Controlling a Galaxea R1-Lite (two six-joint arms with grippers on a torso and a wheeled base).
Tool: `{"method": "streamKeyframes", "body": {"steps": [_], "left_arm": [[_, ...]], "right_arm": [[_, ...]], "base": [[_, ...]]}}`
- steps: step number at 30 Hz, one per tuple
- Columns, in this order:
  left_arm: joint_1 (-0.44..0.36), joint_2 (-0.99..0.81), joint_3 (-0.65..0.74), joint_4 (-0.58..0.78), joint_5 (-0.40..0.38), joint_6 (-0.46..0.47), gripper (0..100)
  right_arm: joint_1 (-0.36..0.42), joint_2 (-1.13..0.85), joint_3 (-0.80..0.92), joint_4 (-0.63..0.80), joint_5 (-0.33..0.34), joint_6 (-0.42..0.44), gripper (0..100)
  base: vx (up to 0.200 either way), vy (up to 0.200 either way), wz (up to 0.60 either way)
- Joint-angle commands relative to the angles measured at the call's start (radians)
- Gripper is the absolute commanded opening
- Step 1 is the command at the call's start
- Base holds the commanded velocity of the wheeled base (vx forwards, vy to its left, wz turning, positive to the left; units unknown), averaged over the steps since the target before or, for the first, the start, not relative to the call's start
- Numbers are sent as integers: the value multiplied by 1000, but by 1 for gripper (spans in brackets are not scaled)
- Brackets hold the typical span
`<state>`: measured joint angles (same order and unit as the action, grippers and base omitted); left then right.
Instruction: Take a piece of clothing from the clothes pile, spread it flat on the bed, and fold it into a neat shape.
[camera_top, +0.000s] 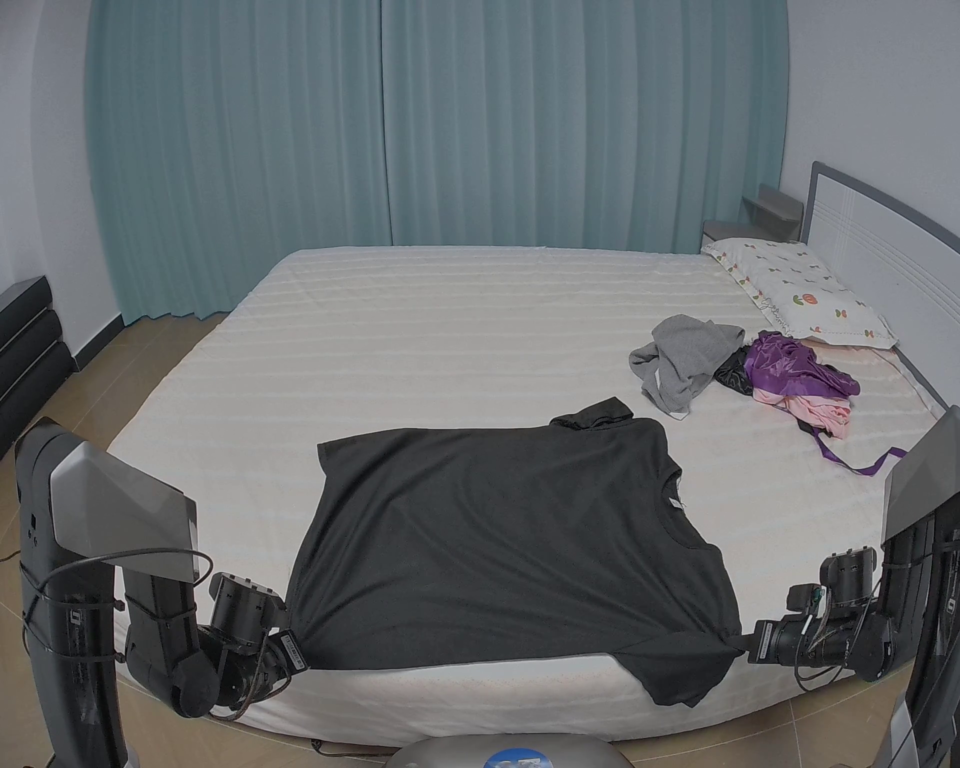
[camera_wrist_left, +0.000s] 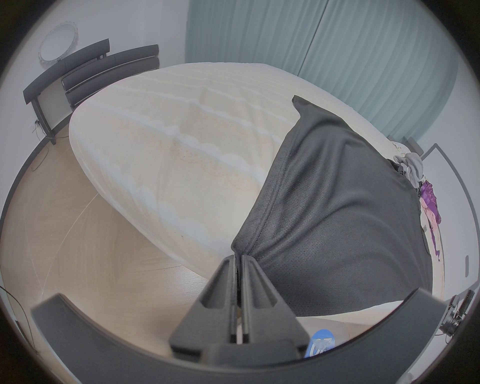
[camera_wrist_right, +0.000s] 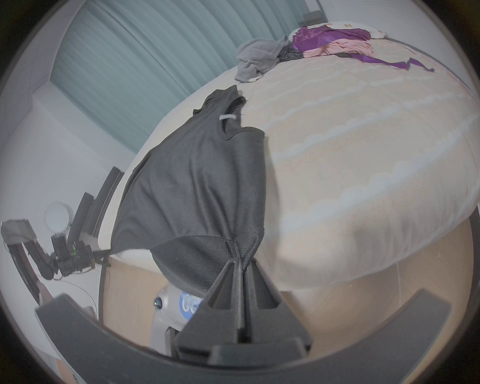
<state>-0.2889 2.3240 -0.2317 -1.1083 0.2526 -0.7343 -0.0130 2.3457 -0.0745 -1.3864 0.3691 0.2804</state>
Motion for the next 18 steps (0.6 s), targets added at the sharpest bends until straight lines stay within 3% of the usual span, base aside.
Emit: {"method": "streamKeyframes", "body": {"steps": [1,4,5,6,7,13,18], "left_arm": [[1,0,2,-1,1,-1,0],[-1,0,2,-1,1,-1,0],[-1,0,2,-1,1,-1,0],[-1,0,2,-1,-1,-2,0],[-1,1,0,-1,-1,-4,100],[2,-11,-9,-2,-1,-10,100],[42,-64,-15,-2,-4,-10,100]], "right_arm": [[4,33,30,-42,-6,-9,0],[-4,86,28,-103,-10,-10,0],[-4,86,28,-103,-10,-10,100],[-2,109,36,-140,-10,-10,100],[-2,116,36,-155,-9,-10,100],[-4,66,13,-180,4,33,100],[-4,-2,-31,-180,27,175,100]], "base": [[0,0,0],[0,0,0],[0,0,0],[0,0,0],[0,0,0],[0,0,0],[0,0,0]]}}
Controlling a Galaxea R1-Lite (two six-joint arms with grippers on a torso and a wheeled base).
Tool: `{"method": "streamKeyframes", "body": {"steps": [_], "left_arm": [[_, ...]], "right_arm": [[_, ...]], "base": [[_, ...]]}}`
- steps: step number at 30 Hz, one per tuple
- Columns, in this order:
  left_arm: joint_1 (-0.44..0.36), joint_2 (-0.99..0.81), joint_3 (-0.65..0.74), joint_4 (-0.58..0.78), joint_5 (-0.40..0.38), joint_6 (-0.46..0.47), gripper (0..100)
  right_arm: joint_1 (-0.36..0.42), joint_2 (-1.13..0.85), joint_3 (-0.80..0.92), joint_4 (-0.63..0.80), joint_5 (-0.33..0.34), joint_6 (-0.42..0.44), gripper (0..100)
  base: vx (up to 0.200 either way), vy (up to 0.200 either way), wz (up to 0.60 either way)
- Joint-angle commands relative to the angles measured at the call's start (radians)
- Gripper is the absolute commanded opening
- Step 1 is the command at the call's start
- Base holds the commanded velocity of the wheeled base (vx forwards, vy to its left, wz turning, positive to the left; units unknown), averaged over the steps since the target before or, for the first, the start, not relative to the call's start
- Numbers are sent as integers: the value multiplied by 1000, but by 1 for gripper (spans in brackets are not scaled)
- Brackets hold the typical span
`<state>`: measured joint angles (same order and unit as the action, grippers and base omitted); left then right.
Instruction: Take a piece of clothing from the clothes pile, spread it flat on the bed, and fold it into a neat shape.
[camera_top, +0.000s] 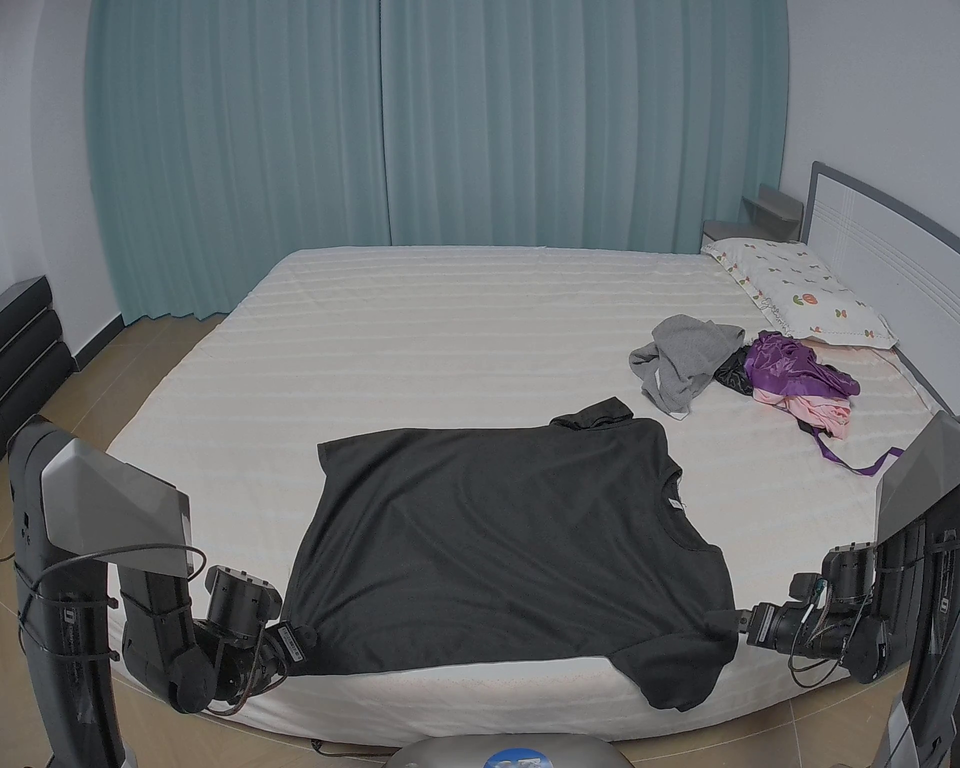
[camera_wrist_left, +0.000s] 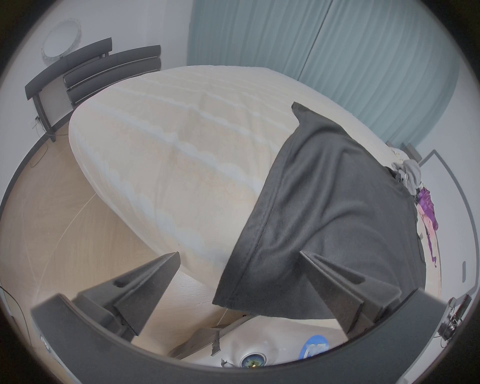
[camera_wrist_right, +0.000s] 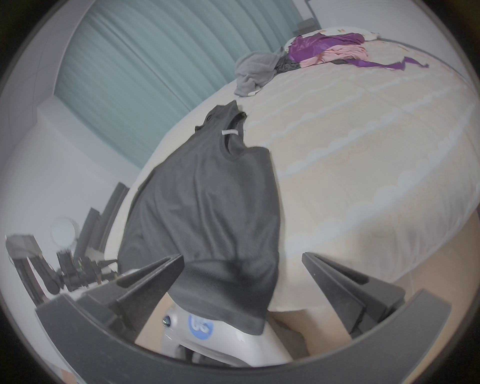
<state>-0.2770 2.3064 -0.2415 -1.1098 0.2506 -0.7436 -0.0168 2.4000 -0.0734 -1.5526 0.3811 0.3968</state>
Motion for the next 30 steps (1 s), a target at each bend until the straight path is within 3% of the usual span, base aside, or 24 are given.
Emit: {"method": "streamKeyframes", "body": {"steps": [1,2,3,6,9,20,30], "left_arm": [[36,-56,-5,-1,-7,0,100],[36,-56,-5,-1,-7,0,100],[48,-85,-12,-5,-30,0,100],[64,-125,-13,-25,-83,-2,100],[71,-147,-9,-48,-134,-6,100],[96,-134,-35,-97,-175,-102,100],[98,-130,-33,-97,-179,-103,100]], "right_arm": [[-2,-62,-37,-14,24,94,100],[-2,-62,-37,-14,24,94,100],[-5,-74,-52,-14,42,182,100],[-6,-99,-77,-14,42,277,100],[-20,-128,-74,-14,52,329,100],[-28,-119,-66,-11,64,341,100],[-28,-104,-65,-12,65,341,100]], "base": [[0,0,0],[0,0,0],[0,0,0],[0,0,0],[0,0,0],[0,0,0],[0,200,0]]}}
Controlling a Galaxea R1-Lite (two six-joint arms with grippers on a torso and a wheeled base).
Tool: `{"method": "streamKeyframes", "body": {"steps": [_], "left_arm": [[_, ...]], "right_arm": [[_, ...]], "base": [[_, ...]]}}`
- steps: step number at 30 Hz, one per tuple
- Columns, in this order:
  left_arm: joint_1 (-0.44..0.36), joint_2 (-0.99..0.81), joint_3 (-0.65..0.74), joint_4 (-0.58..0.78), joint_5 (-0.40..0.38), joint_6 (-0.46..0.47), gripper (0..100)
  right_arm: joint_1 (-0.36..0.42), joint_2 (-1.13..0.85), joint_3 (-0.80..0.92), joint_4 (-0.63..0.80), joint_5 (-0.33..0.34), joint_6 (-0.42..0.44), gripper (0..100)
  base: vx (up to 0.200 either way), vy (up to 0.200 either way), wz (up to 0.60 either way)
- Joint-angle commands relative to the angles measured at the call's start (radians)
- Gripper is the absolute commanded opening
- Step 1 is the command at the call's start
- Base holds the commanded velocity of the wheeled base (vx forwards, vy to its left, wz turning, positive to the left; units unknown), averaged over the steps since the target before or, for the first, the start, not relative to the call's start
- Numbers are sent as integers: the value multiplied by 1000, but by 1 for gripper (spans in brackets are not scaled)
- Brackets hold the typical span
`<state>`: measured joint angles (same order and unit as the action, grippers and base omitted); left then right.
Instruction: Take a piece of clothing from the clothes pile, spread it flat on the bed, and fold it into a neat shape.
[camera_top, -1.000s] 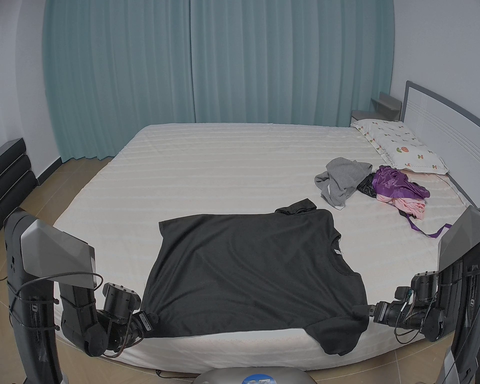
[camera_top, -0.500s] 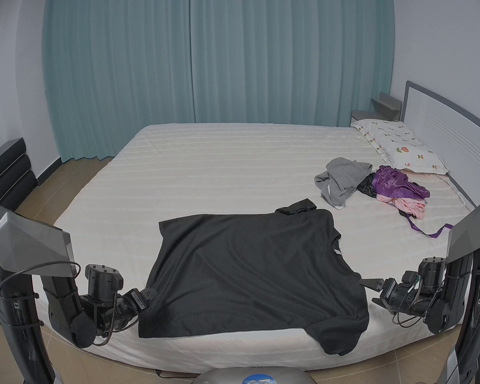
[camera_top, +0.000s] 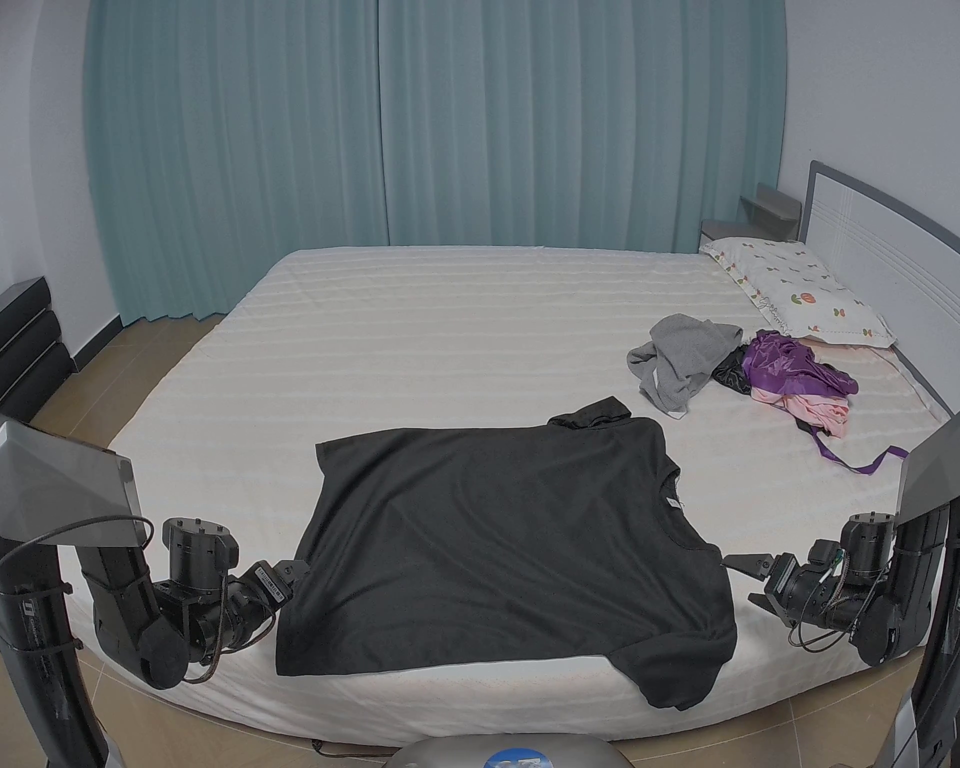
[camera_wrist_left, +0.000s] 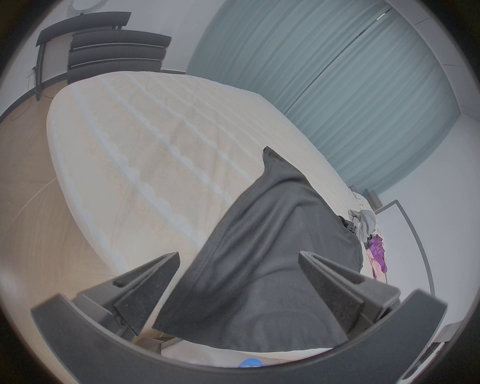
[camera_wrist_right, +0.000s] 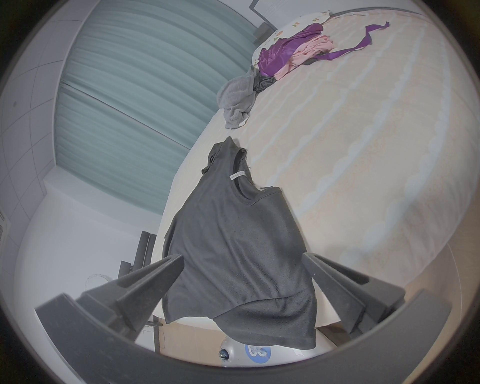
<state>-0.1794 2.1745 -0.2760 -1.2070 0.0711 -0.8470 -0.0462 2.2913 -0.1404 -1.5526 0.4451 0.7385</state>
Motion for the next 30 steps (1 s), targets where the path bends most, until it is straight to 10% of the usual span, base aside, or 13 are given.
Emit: {"method": "streamKeyframes", "body": {"steps": [1,30], "left_arm": [[0,2,1,0,1,0,100],[-55,7,-14,-2,3,-69,100]], "right_arm": [[2,5,2,-12,1,-1,100],[15,-7,13,-14,1,-1,100]], "base": [[0,200,0],[62,7,0]]}}
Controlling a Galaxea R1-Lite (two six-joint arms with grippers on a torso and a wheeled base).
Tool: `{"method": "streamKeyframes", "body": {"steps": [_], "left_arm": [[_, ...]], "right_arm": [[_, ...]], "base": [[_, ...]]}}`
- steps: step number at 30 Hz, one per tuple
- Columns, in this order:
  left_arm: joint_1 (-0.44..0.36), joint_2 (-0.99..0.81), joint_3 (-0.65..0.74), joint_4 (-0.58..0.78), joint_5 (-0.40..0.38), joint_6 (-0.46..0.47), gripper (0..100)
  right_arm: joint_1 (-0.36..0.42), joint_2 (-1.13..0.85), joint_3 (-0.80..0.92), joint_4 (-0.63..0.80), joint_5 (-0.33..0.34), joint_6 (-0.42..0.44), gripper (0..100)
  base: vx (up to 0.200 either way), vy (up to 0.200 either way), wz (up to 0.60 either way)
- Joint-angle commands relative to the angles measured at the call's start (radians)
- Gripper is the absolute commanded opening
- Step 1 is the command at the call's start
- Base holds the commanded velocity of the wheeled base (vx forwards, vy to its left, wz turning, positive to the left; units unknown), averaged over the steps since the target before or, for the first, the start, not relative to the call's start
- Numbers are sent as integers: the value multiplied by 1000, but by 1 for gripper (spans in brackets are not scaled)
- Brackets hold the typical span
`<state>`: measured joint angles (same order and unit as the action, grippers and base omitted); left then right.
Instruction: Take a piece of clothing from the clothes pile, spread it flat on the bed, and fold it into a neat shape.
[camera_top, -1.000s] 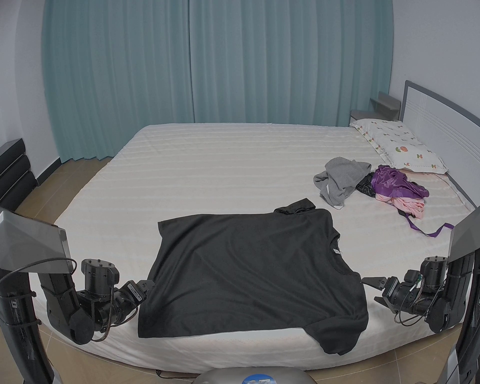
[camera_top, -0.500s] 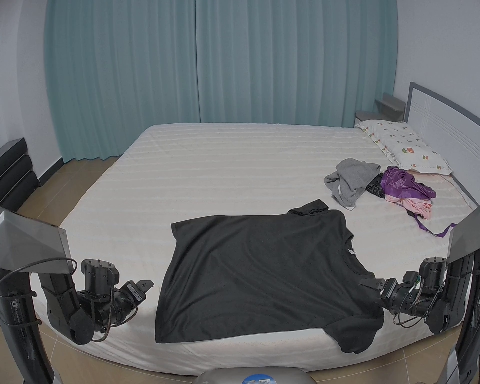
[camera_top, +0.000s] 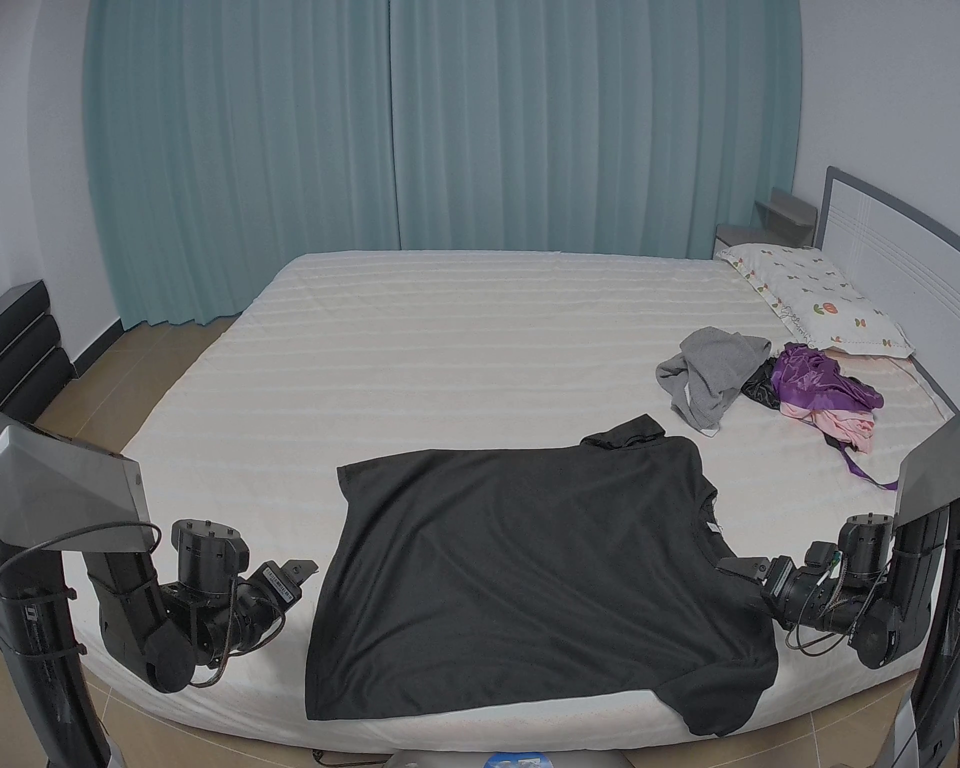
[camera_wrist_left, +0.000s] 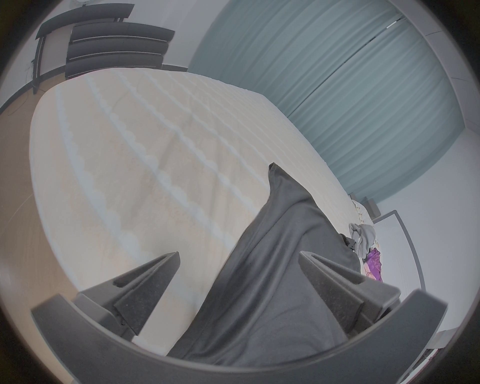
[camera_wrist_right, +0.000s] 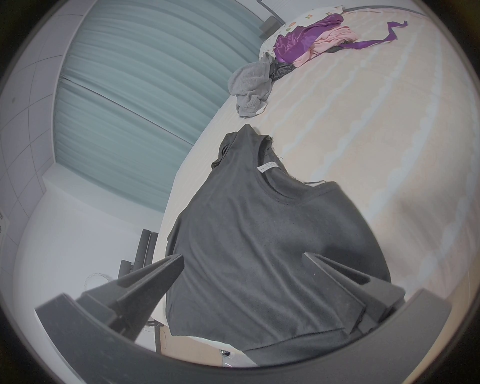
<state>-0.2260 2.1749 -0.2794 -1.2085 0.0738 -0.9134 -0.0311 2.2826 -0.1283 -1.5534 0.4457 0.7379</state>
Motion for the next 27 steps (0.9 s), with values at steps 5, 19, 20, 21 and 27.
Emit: {"method": "streamKeyframes", "body": {"steps": [5,19,20,21,27], "left_arm": [[-10,0,-60,7,0,-2,100],[13,114,-592,354,-78,5,100],[13,120,-616,377,-88,5,100],[13,149,-701,437,-111,5,100],[25,345,-1035,552,-111,61,100]], "right_arm": [[2,3,1,-13,1,0,100],[0,29,-10,-13,-1,0,100],[0,31,-11,-13,-1,0,100],[0,37,-13,-13,-1,0,100],[2,51,-14,-13,-1,-2,100]], "base": [[0,0,0],[0,0,0],[0,0,0],[0,0,0],[0,0,0]]}}
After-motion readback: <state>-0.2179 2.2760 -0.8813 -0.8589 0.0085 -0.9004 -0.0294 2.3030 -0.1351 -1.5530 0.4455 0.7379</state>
